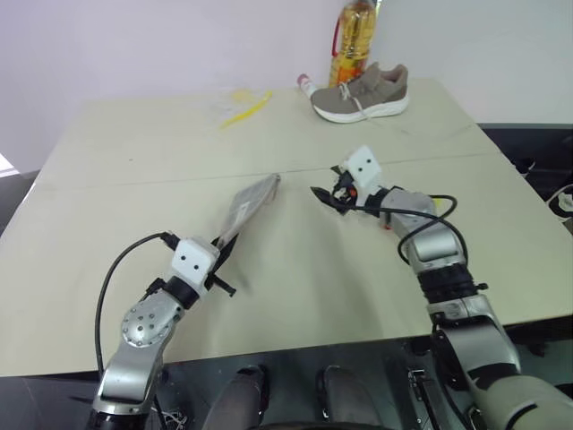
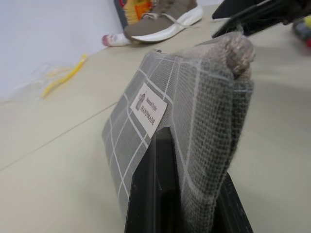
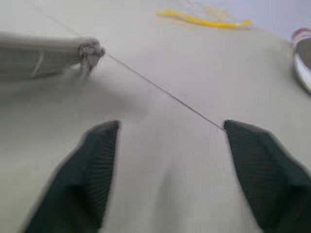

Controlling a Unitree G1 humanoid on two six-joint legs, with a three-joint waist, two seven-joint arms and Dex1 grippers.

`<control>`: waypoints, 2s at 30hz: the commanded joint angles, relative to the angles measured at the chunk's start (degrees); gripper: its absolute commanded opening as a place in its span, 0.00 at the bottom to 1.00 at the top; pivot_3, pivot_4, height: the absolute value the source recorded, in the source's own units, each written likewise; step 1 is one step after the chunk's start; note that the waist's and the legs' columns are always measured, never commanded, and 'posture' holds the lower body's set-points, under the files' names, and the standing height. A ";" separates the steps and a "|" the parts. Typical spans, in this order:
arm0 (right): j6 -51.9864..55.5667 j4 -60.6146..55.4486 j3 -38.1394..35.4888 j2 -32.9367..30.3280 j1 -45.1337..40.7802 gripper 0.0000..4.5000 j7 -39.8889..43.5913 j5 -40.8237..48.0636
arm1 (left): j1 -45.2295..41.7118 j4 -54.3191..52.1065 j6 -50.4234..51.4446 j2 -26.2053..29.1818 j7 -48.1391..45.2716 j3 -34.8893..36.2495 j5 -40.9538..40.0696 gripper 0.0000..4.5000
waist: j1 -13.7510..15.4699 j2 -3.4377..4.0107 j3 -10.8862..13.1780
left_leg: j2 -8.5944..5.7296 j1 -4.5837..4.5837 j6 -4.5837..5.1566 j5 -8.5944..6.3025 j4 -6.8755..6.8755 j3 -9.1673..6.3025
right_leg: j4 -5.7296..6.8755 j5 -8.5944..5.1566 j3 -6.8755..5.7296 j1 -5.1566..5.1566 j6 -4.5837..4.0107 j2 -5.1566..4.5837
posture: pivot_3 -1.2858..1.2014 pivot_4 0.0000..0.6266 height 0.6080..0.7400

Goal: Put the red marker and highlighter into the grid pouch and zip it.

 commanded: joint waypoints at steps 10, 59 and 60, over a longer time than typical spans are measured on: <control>-1.59 -3.33 1.14 2.22 -0.93 0.77 2.93 1.37 | -0.88 -3.78 0.31 2.46 -5.91 -1.39 -5.00 0.00 | 0.60 0.00 0.01 | 0.04 0.00 0.00 0.00 0.04 0.00 | -0.01 0.00 0.05 0.02 -0.03 0.00 | 0.52 0.24 1.00; 13.73 -39.36 7.86 -9.98 7.65 0.02 18.88 8.19 | -19.69 20.83 -6.20 -11.08 8.46 -9.64 9.71 0.00 | 1.77 -0.13 0.03 | -0.03 -0.21 0.01 -0.03 0.42 -0.06 | -0.03 0.00 -0.08 0.06 0.03 -0.04 | 0.52 0.24 1.00; 15.39 -39.53 7.15 -10.17 7.76 0.02 19.06 9.36 | -19.58 20.67 -6.36 -10.86 8.21 -9.48 9.48 0.00 | 1.78 -0.13 0.03 | -0.03 -0.21 0.01 -0.03 0.42 -0.06 | -0.02 0.00 -0.09 0.05 0.03 -0.04 | 0.52 0.24 1.00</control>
